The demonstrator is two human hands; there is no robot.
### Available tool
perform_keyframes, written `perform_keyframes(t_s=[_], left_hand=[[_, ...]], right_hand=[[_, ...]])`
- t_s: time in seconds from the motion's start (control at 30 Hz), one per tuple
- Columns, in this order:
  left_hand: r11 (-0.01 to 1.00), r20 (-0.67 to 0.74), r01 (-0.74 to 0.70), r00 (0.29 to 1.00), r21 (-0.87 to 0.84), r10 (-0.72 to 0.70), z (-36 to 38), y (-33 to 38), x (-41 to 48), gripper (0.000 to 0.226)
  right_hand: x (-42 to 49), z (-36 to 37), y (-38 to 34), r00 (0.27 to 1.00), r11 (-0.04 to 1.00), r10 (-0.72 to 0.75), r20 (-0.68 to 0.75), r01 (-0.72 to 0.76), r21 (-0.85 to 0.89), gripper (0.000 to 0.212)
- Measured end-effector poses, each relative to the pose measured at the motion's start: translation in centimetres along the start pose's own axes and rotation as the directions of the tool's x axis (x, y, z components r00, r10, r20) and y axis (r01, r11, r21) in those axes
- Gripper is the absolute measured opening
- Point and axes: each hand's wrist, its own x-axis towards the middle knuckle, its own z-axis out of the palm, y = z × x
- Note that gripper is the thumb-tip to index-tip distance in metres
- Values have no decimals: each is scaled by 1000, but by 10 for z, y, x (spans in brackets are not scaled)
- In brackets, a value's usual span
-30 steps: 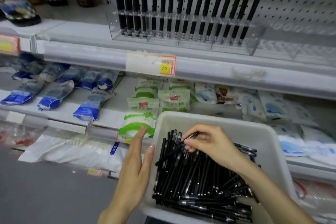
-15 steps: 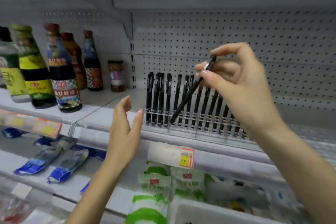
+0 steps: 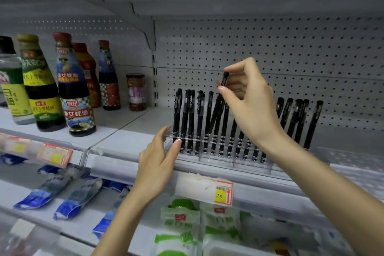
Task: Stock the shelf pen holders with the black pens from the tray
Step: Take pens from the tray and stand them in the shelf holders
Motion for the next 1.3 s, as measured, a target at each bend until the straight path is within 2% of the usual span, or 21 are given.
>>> perform_keyframes(t_s=[0.2,0.4,0.53,0.67,0.9,1.0,1.1,1.17,1.23,1.3], left_hand=[[1000,12,7,1000,-7,-6,-2,3,-2,70],[1000,16,10,1000,-20,-10,-3,4,-3,77],[999,29,33,999,-39,-32,-4,5,-2,67],[997,49,59,997,-47,-57,-4,4,-2,69],[995,57,67,996,-71,-63,-5,0,1,77],[996,44,70,997,-60,-67,-5,2,0,69],[986,-40,72,996,-154,-79,-6,9,-6,70],[982,-179,-14,984,-189,-20,-12,18,-19,64],[984,-291,-137,952,-116,98,-16,25,-42,49],[977,-282,-170,951,-128,128,-11,24,-77,41]], right_hand=[[5,6,-3,998,1000,3,56,-2,-22,24],[1,11,5,989,993,76,128,-64,-98,20],[1,14,7,987,985,75,140,-51,-164,21],[4,16,9,977,967,102,188,-54,-248,21],[-4,16,13,985,954,78,156,-28,-298,25],[-5,10,12,984,954,88,155,-39,-299,31],[-13,-3,7,985,964,75,158,-30,-265,32],[-32,-13,3,980,979,48,192,-8,-203,29],[-63,-24,2,960,988,21,278,22,-151,24],[-104,-32,13,920,986,33,390,35,-165,19]])
